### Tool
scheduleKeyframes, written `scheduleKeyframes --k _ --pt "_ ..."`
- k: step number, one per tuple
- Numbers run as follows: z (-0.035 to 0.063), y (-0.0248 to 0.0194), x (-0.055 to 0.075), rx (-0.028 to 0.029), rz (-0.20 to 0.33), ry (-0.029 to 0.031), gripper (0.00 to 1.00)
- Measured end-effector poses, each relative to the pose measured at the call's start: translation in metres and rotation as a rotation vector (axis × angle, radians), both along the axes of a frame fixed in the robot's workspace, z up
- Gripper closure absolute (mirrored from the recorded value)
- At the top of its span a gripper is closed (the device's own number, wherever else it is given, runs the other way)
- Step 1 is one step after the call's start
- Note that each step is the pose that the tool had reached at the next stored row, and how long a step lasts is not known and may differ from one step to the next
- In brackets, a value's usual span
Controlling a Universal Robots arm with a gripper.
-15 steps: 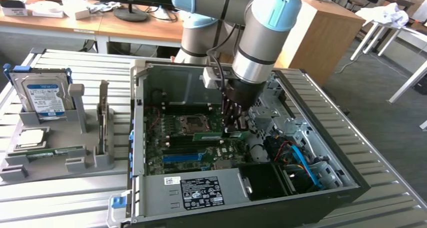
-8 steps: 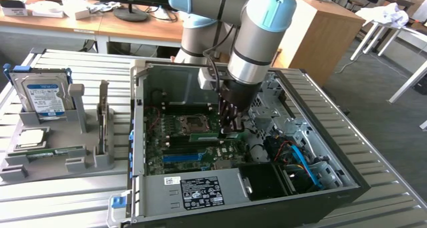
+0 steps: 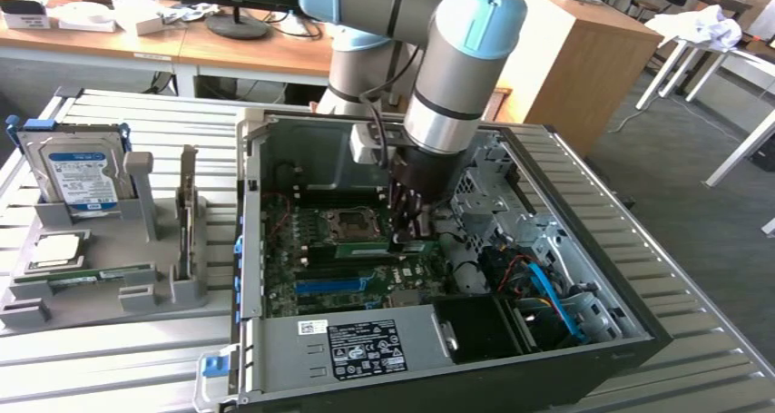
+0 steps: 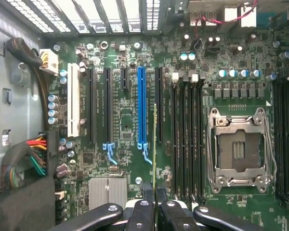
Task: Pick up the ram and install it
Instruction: 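Insert the ram into the slot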
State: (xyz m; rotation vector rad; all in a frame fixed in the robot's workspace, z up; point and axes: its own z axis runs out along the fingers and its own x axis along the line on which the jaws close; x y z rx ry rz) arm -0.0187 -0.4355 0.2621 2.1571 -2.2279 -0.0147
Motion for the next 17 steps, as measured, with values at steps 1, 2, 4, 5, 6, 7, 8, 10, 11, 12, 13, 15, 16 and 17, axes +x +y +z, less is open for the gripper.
scheduleKeyframes --k 1,2,4,5,6,7,8,10,11,12,13,15,16,17 --pt "-0.0005 0.0006 -0.001 0.0001 0.0 0.0 0.87" --pt "-0.0009 0.0013 -0.002 0.0001 0.0 -0.0001 0.87" --pt "-0.0017 0.0032 -0.003 0.0002 0.0 -0.0001 0.87" --pt "-0.0021 0.0041 -0.004 0.0 0.0 0.0 0.87" --pt "-0.0026 0.0051 -0.004 0.0001 0.0 -0.0001 0.87" --pt "-0.003 0.006 -0.005 0.0001 0.0 -0.0001 0.87" --pt "-0.0034 0.0066 -0.006 0.0001 0.0 -0.0001 0.87" --pt "-0.0043 0.0076 -0.007 0.0002 0.0 -0.0001 0.87" --pt "-0.0046 0.0079 -0.008 0.0001 0.0 -0.0001 0.87" --pt "-0.005 0.0082 -0.009 -0.0002 0.0 0.0 0.87" --pt "-0.0055 0.0085 -0.01 -0.0002 0.0 0.0 0.87" --pt "-0.0067 0.0092 -0.012 -0.0003 0.0 -0.0001 0.87" --pt "-0.0073 0.0095 -0.013 -0.0003 0.0 0.0 0.87" --pt "-0.0079 0.0099 -0.015 -0.0003 0.0 -0.0001 0.87"
